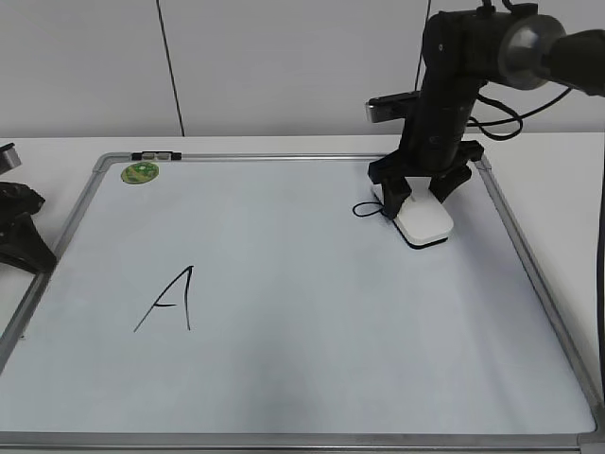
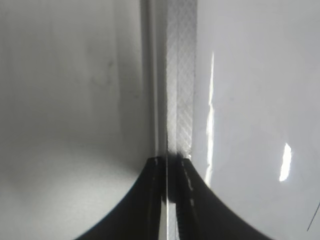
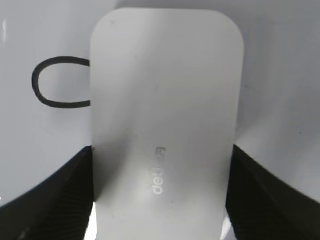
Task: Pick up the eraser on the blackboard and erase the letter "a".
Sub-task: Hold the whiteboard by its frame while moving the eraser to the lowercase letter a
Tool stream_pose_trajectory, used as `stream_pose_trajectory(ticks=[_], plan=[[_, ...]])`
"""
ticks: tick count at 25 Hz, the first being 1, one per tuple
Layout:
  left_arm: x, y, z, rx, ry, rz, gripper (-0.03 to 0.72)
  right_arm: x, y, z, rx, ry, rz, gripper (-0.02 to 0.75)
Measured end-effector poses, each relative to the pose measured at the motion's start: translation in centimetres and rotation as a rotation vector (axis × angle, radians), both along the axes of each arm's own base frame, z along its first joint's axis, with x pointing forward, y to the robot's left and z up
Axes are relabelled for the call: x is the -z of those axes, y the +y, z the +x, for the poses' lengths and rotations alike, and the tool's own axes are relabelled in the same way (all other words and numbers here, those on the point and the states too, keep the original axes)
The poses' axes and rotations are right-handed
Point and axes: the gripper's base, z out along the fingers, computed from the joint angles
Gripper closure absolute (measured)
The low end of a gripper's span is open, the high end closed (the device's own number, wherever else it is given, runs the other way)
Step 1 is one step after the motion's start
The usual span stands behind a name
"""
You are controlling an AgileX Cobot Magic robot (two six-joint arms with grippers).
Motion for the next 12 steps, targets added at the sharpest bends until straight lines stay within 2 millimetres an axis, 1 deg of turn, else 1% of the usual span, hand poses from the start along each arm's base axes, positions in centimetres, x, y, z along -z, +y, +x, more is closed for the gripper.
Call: stream_pose_trajectory(ticks=[3, 9, 12], plan=[[0.0, 0.0, 0.0, 0.000, 0.000, 0.000, 0.654, 0.0, 0.5, -0.1, -0.013, 0.000, 0.000, 0.192], [0.0, 0.0, 0.0, 0.000, 0.000, 0.000, 0.654, 0.3, 2.7, -0.6, -0.051, 0.008, 0.017, 0.192], [0.0, 0.0, 0.0, 0.000, 0.000, 0.000, 0.654, 0.3, 4.4, -1.1, -0.086, 0.007, 0.017, 0.192]])
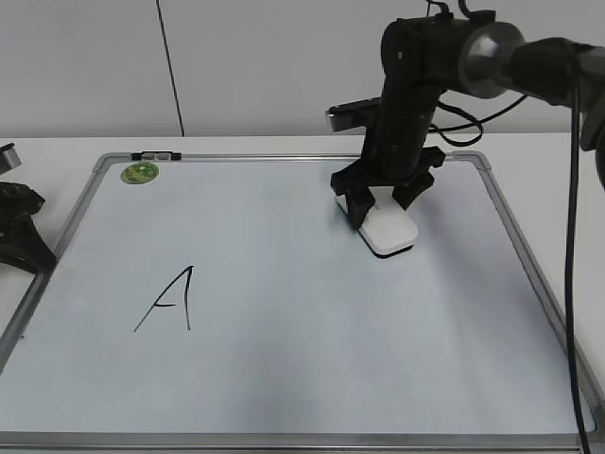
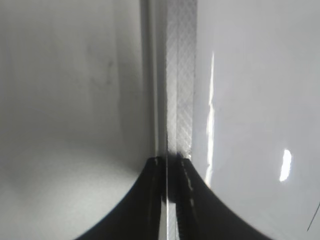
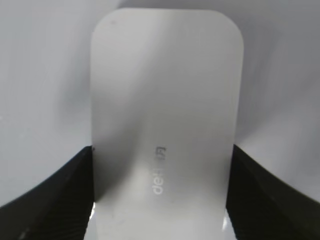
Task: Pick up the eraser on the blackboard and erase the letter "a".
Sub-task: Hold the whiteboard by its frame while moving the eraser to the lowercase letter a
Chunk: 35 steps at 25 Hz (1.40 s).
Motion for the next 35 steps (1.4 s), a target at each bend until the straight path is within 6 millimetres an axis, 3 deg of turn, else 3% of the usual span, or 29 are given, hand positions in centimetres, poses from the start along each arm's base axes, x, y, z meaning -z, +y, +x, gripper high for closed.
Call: stream_pose_trajectory(ticks=[6, 15, 21, 31, 35], plan=[[0.0, 0.0, 0.0, 0.000, 0.000, 0.000, 0.654, 0.2, 3.8, -1.4, -0.077, 0.006, 0.008, 0.192], [0.0, 0.0, 0.0, 0.000, 0.000, 0.000, 0.654, 0.2, 4.2, -1.4, -0.089, 0.000, -0.002, 0.192], [0.0, 0.0, 0.0, -0.001, 0.000, -0.002, 0.654, 0.1, 2.1, -0.4, -0.034, 0.011, 0.017, 0.192], [0.0, 0.0, 0.0, -0.001, 0.000, -0.002, 0.654, -0.1, -4.9, 2.0, 0.119, -0.015, -0.026, 0.192], [0.0, 0.0, 0.0, -0.001, 0.000, -0.002, 0.654, -0.1, -6.8, 2.4, 0.164, -0.016, -0.025, 0.192]])
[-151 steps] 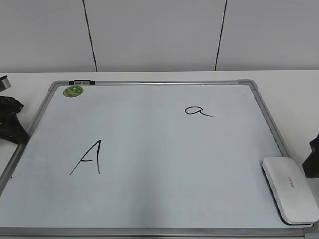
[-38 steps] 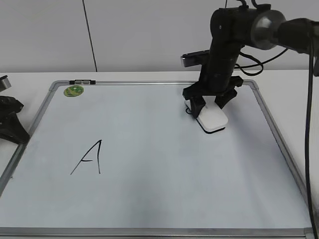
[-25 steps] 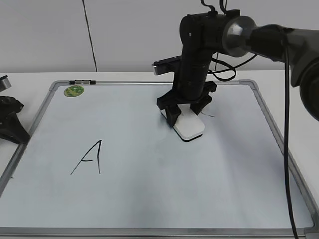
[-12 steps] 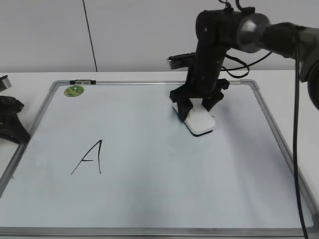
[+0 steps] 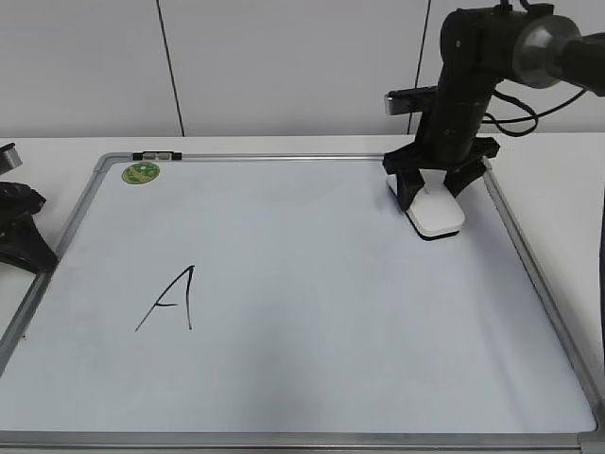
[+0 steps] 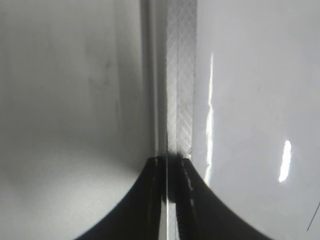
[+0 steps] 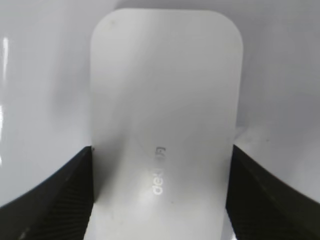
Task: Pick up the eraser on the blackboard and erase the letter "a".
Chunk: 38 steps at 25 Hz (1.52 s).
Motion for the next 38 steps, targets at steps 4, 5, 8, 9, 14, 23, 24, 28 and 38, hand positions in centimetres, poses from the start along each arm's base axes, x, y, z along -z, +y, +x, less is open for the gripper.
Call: stream_pose_trajectory(ticks=[4, 5, 8, 9, 14, 23, 24, 28, 38], plan=[[0.0, 0.0, 0.0, -0.001, 0.000, -0.002, 0.654, 0.0, -0.3, 0.1, 0.009, -0.001, 0.003, 0.192], [0.0, 0.0, 0.0, -0.001, 0.000, -0.002, 0.654, 0.0, -0.2, 0.1, 0.010, 0.000, 0.010, 0.192], [0.0, 0.0, 0.0, -0.001, 0.000, -0.002, 0.654, 0.0, -0.1, 0.0, 0.017, 0.005, 0.035, 0.192], [0.0, 0.0, 0.0, -0.001, 0.000, -0.002, 0.654, 0.0, -0.1, 0.0, 0.017, 0.006, 0.037, 0.192], [0.0, 0.0, 0.0, -0.001, 0.000, -0.002, 0.654, 0.0, 2.1, -0.4, -0.023, 0.010, 0.053, 0.193], [0.0, 0.0, 0.0, -0.001, 0.000, -0.002, 0.654, -0.3, 8.9, -2.5, -0.180, 0.014, 0.107, 0.193], [0.0, 0.0, 0.0, -0.001, 0.000, -0.002, 0.654, -0.8, 9.1, -2.6, -0.187, 0.009, 0.115, 0.193], [0.0, 0.0, 0.0, -0.001, 0.000, -0.002, 0.654, -6.5, 9.0, -3.4, -0.199, -0.101, 0.151, 0.193], [0.0, 0.0, 0.0, -0.002, -0.002, -0.001, 0.655, -17.0, 5.9, -9.4, -0.211, -0.258, 0.110, 0.193]])
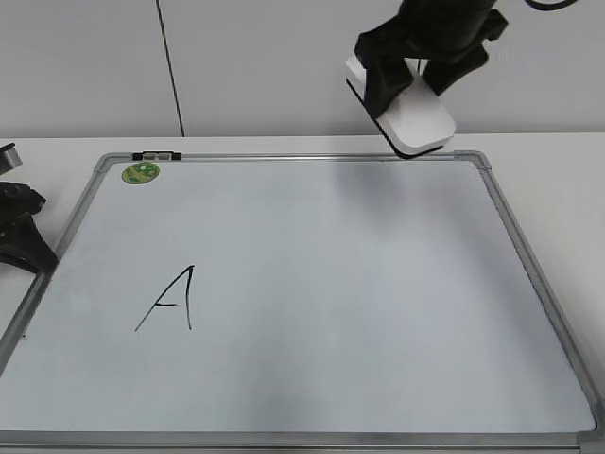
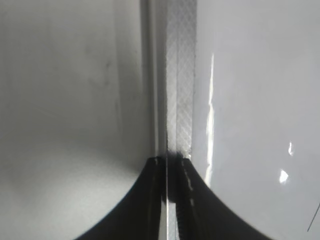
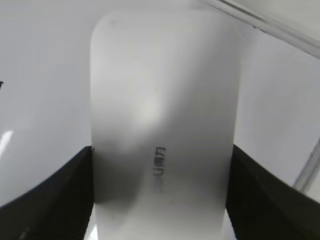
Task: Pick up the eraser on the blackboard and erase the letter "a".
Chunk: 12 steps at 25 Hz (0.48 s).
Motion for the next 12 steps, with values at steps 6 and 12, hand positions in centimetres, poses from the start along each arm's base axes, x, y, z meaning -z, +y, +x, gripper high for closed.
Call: stream_pose_trajectory(ticks=[6, 12], plan=[[0.0, 0.0, 0.0, 0.000, 0.000, 0.000, 0.655, 0.9, -2.6, -4.3, 0.027, 0.097, -0.051, 0.193], [0.0, 0.0, 0.0, 0.000, 0.000, 0.000, 0.655, 3.5, -7.3, -6.7, 0.166, 0.205, -0.068, 0.193]])
